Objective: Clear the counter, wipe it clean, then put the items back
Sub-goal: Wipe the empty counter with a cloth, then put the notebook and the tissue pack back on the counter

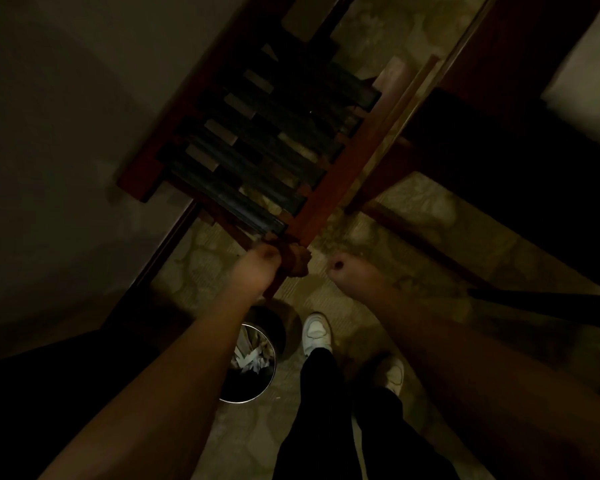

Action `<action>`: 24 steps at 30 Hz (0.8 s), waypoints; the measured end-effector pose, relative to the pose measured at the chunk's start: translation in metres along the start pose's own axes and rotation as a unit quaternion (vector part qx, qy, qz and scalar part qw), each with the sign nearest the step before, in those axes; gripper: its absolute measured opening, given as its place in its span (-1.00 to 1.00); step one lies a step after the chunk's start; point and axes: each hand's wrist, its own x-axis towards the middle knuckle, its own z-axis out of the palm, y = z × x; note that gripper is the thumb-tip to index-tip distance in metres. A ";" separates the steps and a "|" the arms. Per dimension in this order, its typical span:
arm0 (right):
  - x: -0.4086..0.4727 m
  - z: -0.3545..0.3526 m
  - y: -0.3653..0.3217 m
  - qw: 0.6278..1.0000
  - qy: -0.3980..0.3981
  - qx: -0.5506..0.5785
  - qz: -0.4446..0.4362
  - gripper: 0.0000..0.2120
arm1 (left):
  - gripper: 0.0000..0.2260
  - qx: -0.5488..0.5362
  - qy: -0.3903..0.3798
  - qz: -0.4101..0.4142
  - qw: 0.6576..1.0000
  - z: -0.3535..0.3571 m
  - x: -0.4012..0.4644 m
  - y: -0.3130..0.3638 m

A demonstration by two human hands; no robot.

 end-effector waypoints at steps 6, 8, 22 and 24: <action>-0.074 -0.047 -0.006 0.999 0.035 0.014 -0.014 -0.65 | -0.76 -0.017 0.010 0.024 1.000 -0.036 -0.053 0.037; -0.102 -0.067 -0.011 0.999 0.050 -0.002 -0.021 -0.67 | -0.79 -0.017 0.016 0.053 0.998 -0.049 -0.076 0.056; -0.280 -0.184 -0.020 0.972 0.217 -0.013 -0.088 -0.75 | -0.85 -0.010 0.003 0.274 0.962 -0.084 -0.228 0.203; -0.299 -0.192 -0.010 0.964 0.249 0.011 -0.090 -0.75 | -0.85 0.001 -0.009 0.297 0.955 -0.079 -0.239 0.221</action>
